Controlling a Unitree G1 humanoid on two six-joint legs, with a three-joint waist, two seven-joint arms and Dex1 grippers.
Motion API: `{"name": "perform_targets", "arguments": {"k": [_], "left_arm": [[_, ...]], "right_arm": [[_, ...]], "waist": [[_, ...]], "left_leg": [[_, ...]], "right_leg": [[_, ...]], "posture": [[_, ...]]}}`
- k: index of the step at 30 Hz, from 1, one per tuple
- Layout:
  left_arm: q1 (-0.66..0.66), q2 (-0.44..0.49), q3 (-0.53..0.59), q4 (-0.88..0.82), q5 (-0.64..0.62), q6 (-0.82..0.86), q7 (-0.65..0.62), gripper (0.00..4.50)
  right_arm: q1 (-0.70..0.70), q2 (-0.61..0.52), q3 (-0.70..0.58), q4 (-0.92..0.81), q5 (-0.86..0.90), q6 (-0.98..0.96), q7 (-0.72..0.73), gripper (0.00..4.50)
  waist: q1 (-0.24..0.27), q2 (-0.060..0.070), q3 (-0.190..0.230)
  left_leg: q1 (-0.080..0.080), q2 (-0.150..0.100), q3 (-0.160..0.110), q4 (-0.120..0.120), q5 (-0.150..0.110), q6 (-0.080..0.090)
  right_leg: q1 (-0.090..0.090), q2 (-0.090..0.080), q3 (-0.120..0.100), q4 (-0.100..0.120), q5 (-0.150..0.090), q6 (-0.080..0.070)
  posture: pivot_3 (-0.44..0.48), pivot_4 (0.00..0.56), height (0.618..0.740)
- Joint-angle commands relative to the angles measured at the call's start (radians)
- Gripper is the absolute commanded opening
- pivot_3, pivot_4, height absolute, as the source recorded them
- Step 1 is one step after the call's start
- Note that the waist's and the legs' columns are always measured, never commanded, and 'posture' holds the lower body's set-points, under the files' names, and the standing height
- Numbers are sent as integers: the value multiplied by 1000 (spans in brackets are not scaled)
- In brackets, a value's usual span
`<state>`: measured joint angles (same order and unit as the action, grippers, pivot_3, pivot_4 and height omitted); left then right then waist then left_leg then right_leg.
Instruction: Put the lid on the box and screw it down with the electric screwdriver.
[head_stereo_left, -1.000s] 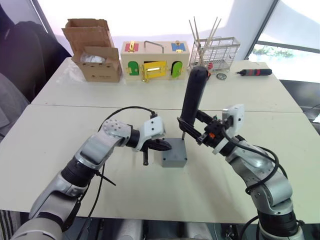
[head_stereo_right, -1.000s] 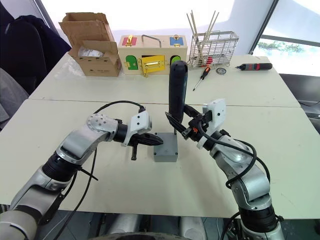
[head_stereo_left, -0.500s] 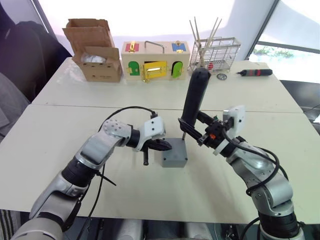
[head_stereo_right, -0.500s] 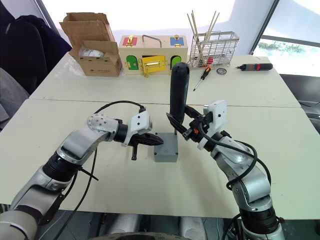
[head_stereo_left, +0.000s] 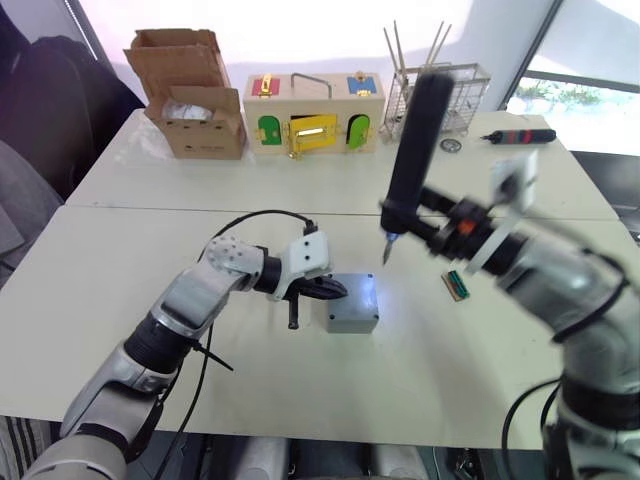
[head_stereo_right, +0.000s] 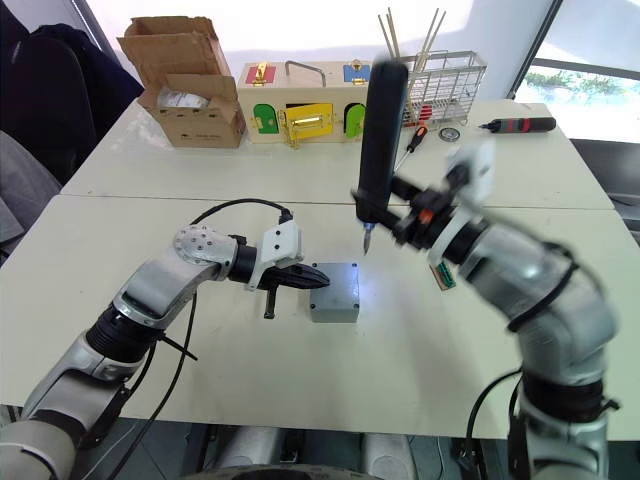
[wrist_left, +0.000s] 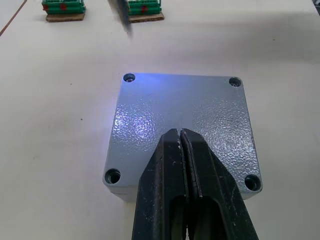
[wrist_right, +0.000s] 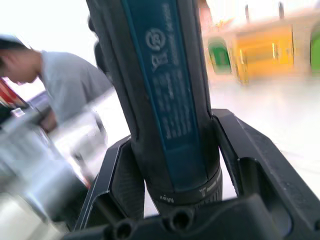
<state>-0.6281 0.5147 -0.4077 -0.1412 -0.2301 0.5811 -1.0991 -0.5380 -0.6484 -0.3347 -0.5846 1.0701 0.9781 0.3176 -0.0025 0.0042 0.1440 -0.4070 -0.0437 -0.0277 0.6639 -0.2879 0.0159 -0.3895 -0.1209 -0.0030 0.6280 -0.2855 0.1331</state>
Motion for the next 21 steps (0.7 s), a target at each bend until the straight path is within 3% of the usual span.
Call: {"name": "perform_targets", "arguments": {"k": [1,4,7,10,16,21], "left_arm": [[-24,-21,61,-10,-55,37,5,0],[-85,-48,133,-32,-117,76,21,0],[-131,-68,179,-69,-169,103,36,0],[-132,-62,175,-114,-185,122,43,0],[-68,2,107,-315,-263,156,-40,0],[-74,-29,79,-317,-246,150,9,0]], "right_arm": [[-122,-106,-121,84,297,55,-67,1873],[-232,-183,-144,255,364,79,-179,1873],[-280,-335,-101,410,438,221,-155,1873],[-262,-438,-45,474,293,248,-124,1873],[-64,-762,176,647,31,385,189,1873],[-67,-808,375,797,-144,427,373,1873]], "waist": [[5,-2,3],[7,-4,11],[17,-4,16],[13,-3,17],[16,-1,18],[8,3,21]], "left_leg": [[-3,0,-1,0,2,-4],[-4,0,0,0,3,-4],[-5,-1,1,3,3,-4],[-5,-1,2,2,1,-1],[-17,-1,4,3,3,-4],[-18,-2,6,11,2,-2]], "right_leg": [[-3,0,0,0,0,0],[-4,0,0,1,0,0],[-3,1,-1,2,0,0],[-3,1,-1,0,0,0],[-13,1,-1,1,0,0],[-15,1,0,3,0,0]], "posture": [[0,150,735],[0,150,735],[0,150,735],[0,150,735],[0,150,735],[0,150,735]]}}
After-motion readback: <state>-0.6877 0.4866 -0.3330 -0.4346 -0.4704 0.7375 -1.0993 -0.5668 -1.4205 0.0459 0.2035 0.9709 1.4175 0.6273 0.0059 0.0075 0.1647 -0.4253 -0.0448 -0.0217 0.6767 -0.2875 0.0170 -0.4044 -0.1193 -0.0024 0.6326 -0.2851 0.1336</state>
